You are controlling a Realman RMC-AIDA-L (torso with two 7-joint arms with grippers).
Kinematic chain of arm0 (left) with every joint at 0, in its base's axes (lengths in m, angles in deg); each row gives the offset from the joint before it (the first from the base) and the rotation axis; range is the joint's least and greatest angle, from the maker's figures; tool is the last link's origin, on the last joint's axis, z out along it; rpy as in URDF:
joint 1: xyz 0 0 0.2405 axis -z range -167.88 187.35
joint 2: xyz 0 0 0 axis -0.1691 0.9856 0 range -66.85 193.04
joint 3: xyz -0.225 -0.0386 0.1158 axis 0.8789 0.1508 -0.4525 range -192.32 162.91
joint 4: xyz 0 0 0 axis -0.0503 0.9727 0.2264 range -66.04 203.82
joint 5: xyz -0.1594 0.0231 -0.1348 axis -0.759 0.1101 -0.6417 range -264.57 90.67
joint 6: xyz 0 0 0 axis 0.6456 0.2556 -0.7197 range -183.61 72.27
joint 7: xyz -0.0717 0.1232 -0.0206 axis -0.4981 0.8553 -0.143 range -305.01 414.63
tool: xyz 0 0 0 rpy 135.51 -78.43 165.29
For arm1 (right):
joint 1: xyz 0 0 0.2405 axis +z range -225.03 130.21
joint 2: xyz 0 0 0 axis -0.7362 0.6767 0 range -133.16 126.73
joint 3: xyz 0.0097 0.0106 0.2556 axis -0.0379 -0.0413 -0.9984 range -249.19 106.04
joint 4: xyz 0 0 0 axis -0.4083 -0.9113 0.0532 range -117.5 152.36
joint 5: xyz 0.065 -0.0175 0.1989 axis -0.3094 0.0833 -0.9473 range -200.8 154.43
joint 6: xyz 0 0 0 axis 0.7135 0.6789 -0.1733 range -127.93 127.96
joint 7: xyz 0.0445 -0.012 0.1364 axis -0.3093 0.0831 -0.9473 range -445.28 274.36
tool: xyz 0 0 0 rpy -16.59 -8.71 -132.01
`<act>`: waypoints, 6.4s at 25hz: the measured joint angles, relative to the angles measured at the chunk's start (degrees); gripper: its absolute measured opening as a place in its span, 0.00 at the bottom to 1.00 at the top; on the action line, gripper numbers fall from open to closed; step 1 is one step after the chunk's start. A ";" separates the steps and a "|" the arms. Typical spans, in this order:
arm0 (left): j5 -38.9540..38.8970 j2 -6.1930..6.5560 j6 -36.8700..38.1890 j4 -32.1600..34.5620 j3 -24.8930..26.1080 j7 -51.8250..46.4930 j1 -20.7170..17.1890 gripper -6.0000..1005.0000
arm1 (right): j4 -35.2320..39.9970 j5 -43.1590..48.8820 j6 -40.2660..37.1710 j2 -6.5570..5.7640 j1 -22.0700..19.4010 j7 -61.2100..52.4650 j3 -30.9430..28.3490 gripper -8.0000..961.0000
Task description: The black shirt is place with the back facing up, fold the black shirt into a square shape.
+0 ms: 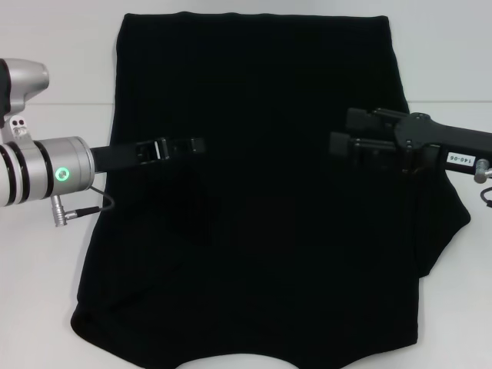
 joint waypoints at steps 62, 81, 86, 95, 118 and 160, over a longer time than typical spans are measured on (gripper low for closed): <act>-4.13 -2.48 26.55 2.98 -10.09 51.83 -8.16 0.92 | -7.21 32.08 17.31 -9.70 0.82 -58.32 0.48 0.46; -4.13 -2.22 26.41 3.20 -9.56 51.76 -7.98 0.92 | -8.17 32.08 22.72 -7.78 2.23 -58.37 4.70 0.38; -4.14 -2.13 26.39 3.24 -8.49 51.75 -7.99 0.92 | -7.61 32.07 22.40 -7.72 2.30 -58.18 4.71 0.16; -4.20 -2.12 26.79 3.24 -7.48 51.68 -8.14 0.91 | -7.26 31.94 21.78 -8.02 1.51 -57.36 4.50 0.02; -5.04 -2.49 27.95 3.12 -7.01 47.90 -8.66 0.91 | -1.04 31.02 14.41 -10.40 -3.97 -50.90 -1.15 0.02; -6.61 -2.66 27.98 2.71 -7.01 46.82 -8.80 0.90 | 2.52 31.26 12.11 -10.31 1.82 -49.18 0.39 0.02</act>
